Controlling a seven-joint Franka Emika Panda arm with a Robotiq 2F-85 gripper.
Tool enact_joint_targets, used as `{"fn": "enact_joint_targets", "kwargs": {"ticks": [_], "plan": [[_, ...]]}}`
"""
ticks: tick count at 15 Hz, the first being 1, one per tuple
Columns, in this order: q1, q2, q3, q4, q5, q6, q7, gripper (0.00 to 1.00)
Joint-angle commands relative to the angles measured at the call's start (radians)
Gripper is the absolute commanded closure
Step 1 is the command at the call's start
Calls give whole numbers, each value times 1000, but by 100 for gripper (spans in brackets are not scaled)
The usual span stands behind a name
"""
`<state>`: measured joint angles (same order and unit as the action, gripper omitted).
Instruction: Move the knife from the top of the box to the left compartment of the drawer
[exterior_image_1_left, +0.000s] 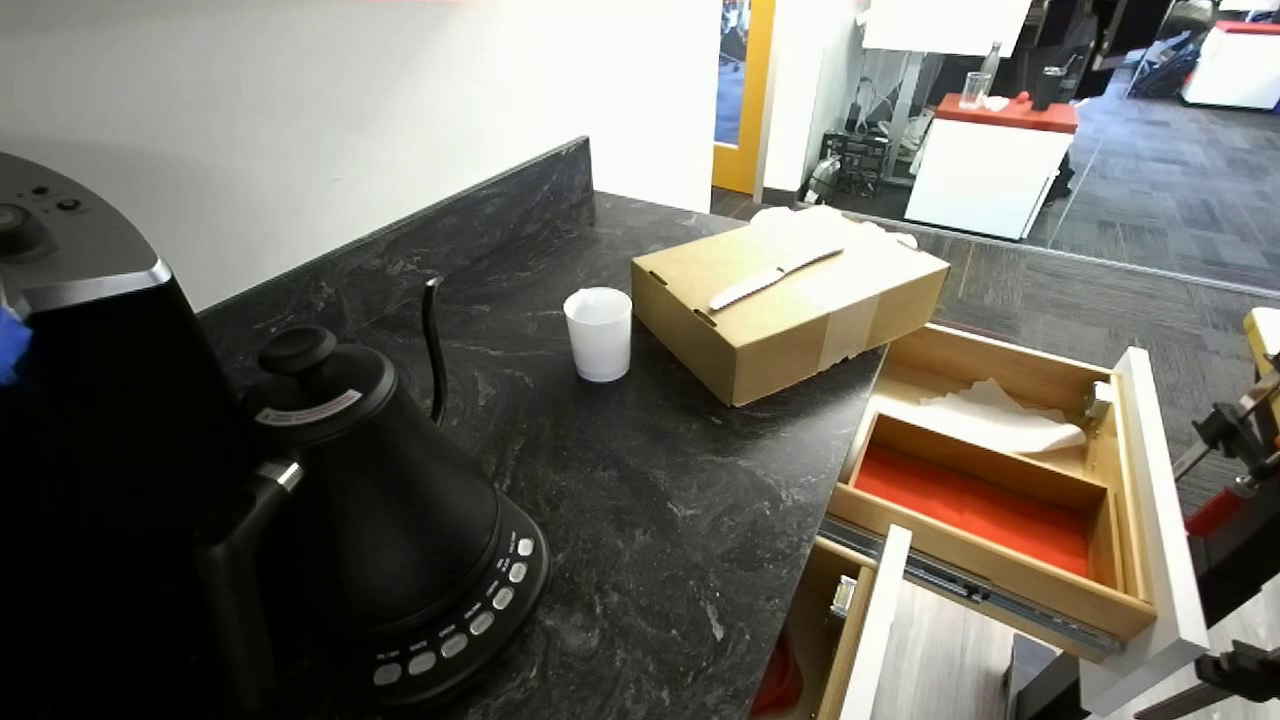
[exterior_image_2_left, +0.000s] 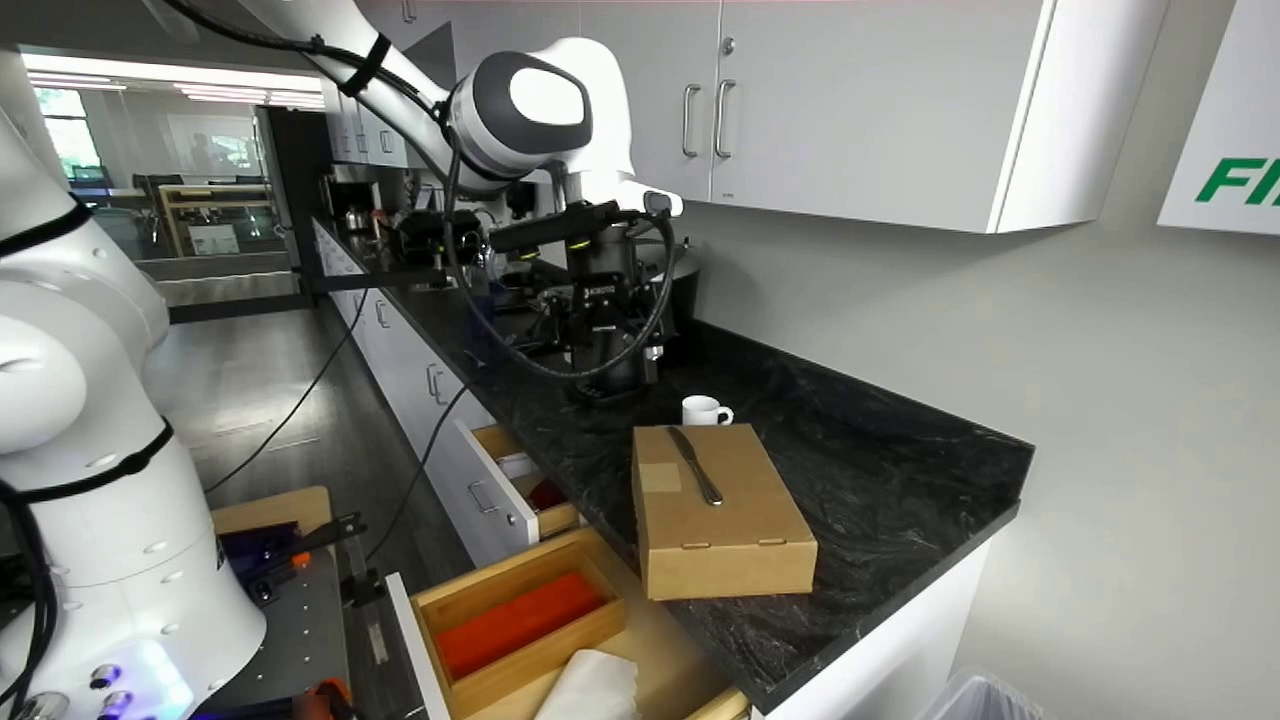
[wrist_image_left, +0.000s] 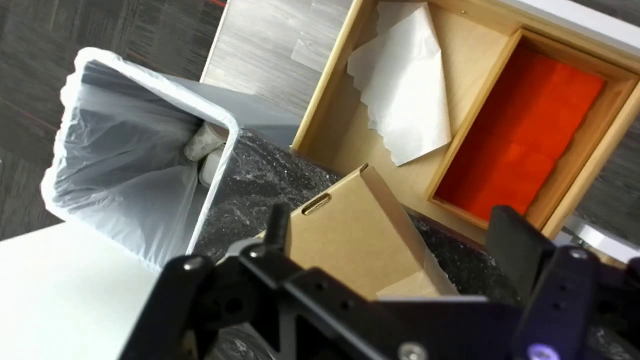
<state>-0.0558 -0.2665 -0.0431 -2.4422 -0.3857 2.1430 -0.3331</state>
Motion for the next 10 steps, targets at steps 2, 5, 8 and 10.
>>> {"fn": "enact_joint_targets", "kwargs": {"ticks": [2,5,8,10], "plan": [[45,-63,-10,-25,-17,24,-206,0],[84,13,-4,33,-18,65,-315,0],[95,167,-19,138,-17,186,-456,0],[75,290,-27,228,0,266,-563,0]]}}
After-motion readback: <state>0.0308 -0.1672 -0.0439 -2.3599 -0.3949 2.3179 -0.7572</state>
